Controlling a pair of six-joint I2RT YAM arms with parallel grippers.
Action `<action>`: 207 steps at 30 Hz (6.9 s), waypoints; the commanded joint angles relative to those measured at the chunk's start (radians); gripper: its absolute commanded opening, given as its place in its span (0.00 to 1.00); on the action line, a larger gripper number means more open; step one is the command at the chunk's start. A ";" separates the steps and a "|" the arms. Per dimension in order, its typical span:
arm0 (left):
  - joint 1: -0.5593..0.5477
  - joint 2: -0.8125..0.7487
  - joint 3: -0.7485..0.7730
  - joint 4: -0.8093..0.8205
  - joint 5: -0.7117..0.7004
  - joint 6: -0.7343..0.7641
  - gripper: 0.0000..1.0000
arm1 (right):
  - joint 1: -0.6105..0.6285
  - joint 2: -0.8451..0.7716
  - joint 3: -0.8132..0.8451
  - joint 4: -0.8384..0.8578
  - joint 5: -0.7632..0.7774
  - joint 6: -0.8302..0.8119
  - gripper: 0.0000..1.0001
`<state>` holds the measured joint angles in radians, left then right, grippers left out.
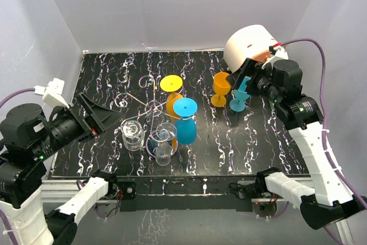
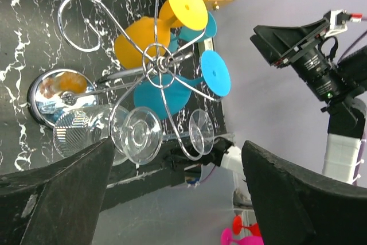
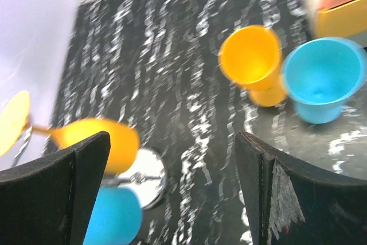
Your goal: Take the wine glass off the wine glass rack
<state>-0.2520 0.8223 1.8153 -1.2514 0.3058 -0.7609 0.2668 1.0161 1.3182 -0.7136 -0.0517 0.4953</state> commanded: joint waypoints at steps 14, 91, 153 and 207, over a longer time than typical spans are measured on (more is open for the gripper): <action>-0.005 -0.204 -0.215 -0.026 0.131 -0.247 0.62 | 0.017 -0.261 -0.037 0.044 -0.134 0.276 0.91; -0.005 0.172 -0.143 0.359 -0.144 0.063 0.93 | 0.253 0.555 0.364 0.301 -0.634 0.377 0.39; -0.005 0.116 -0.153 0.308 -0.137 0.030 0.93 | 0.159 0.342 0.074 0.553 -0.688 0.697 0.00; -0.005 0.276 -0.135 0.616 0.133 -0.090 0.93 | 0.175 0.601 0.343 0.884 -0.623 0.829 0.00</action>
<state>-0.2527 1.0481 1.6737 -0.8135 0.2836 -0.7815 0.4377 1.6051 1.5631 0.0162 -0.6361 1.3003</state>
